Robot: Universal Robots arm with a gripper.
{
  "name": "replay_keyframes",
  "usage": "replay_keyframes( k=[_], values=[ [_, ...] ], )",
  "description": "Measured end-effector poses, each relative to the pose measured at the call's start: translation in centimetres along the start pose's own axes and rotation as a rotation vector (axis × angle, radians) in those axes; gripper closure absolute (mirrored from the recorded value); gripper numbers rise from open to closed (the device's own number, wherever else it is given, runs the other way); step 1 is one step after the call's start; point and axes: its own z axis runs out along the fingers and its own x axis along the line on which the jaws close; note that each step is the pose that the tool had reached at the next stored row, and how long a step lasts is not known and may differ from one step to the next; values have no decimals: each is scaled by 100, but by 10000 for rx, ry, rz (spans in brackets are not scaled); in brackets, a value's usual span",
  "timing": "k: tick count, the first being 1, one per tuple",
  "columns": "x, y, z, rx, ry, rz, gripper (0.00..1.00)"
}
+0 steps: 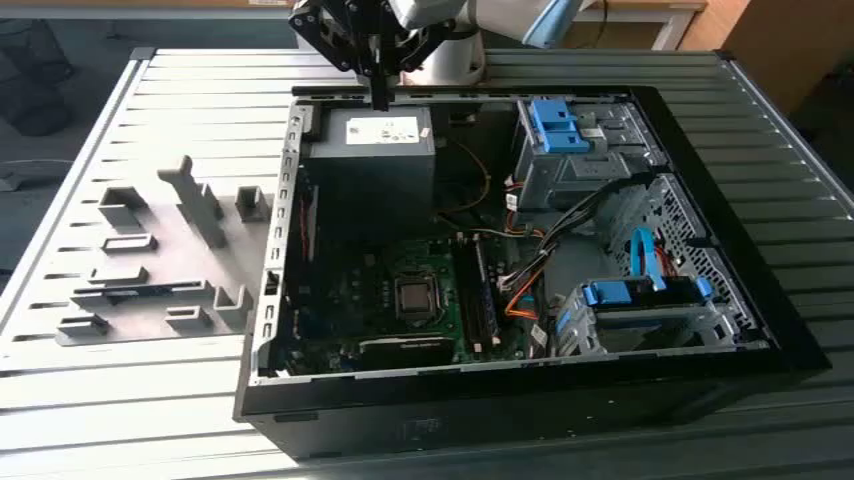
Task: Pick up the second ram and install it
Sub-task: 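Reach for the second ram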
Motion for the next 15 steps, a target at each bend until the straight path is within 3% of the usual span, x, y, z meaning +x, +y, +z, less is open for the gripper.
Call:
replay_keyframes(
  k=[15],
  values=[
    [39,-3,-1,0,0,0,89]
  ],
)
